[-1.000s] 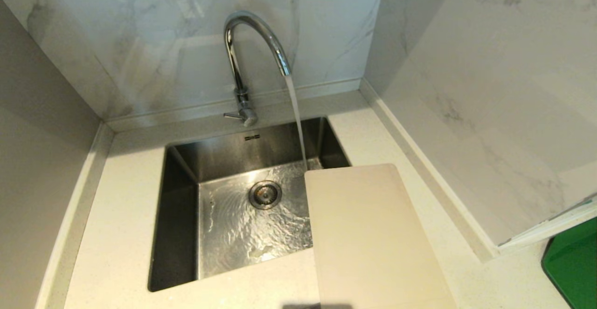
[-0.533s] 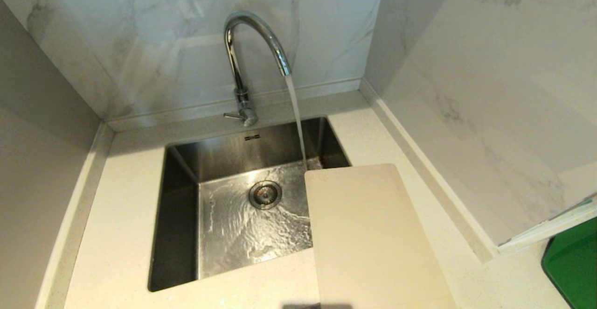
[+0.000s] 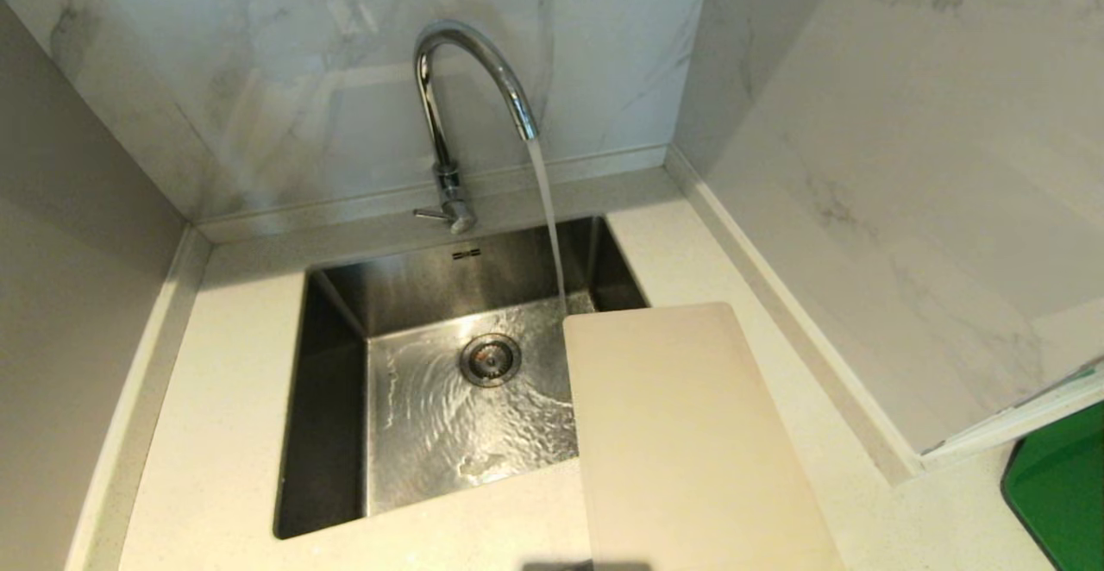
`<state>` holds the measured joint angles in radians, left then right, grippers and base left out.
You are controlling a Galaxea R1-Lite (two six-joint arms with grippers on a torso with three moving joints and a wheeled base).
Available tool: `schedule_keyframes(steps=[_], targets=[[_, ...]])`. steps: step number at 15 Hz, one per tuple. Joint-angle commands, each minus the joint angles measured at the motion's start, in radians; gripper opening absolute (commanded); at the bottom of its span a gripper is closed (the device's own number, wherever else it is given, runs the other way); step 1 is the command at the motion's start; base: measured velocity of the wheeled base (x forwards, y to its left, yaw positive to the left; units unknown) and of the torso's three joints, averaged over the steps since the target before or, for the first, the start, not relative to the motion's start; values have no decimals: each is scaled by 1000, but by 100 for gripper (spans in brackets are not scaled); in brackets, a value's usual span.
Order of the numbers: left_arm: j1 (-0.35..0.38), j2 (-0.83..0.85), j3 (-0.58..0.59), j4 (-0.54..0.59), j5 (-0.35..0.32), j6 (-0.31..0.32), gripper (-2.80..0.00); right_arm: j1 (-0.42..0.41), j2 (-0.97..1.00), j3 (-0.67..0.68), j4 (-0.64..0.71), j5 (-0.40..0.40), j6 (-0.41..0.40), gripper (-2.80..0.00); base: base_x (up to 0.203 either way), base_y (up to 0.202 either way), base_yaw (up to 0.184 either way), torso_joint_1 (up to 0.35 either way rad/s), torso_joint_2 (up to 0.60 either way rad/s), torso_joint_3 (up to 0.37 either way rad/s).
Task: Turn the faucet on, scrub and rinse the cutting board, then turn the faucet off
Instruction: Pick up the cutting board
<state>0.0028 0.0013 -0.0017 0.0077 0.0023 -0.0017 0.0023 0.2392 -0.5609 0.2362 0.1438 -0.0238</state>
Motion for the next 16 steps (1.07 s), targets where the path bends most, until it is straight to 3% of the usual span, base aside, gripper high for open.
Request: schedule_keyframes(steps=[1, 5, 9, 14, 16], targets=[[0, 2, -1, 3, 1, 0, -280, 1, 218, -208, 60, 50, -30, -280, 0, 0, 0, 0, 0, 0], [0, 2, -1, 3, 0, 0, -280, 1, 437, -494, 239, 164, -97, -280, 0, 0, 0, 0, 0, 0], [0, 1, -1, 3, 0, 0, -280, 10, 645, -655, 347, 207, -129, -280, 0, 0, 0, 0, 0, 0], [0, 2, -1, 3, -1, 0, -280, 114, 833, -711, 509, 197, -147, -280, 0, 0, 0, 0, 0, 0], [0, 2, -1, 3, 0, 0, -280, 187, 876, -670, 550, 140, -151, -280, 0, 0, 0, 0, 0, 0]])
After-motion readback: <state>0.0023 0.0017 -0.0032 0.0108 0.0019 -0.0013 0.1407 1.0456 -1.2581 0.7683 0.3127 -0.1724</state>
